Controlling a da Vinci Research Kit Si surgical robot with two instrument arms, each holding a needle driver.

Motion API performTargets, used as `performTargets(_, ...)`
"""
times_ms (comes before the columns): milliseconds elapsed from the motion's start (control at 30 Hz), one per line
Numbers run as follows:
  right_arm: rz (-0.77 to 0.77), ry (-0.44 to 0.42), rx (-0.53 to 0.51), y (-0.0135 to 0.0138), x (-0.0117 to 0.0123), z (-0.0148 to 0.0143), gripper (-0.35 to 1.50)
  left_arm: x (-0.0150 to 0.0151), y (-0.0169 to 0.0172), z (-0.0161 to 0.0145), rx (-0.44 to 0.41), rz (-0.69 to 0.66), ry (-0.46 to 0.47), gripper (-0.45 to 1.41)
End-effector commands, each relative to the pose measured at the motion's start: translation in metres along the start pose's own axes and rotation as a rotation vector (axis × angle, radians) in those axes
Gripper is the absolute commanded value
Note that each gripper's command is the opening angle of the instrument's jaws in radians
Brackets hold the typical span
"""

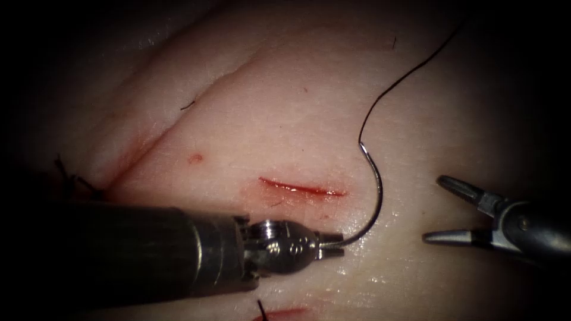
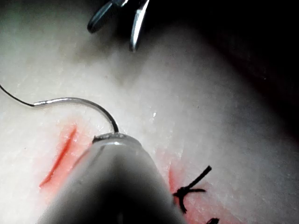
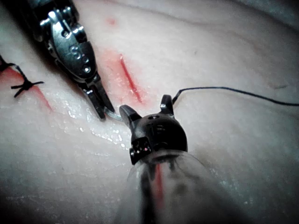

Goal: Wound Closure

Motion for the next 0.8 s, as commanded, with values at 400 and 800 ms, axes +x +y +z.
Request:
performTargets(400, 0.408, 0.019, -0.047, 0.0009, 0.0012, 0.0013, 0.28, 0.0014, 0.0001, -0.0010, 0.171, 0.057, -0.086, -0.45)
performTargets(800, 0.627, -0.092, -0.266, 0.0022, 0.0047, 0.0030, 0.54, 0.0034, 0.0003, -0.0032, 0.438, 0.141, -0.183, -0.45)
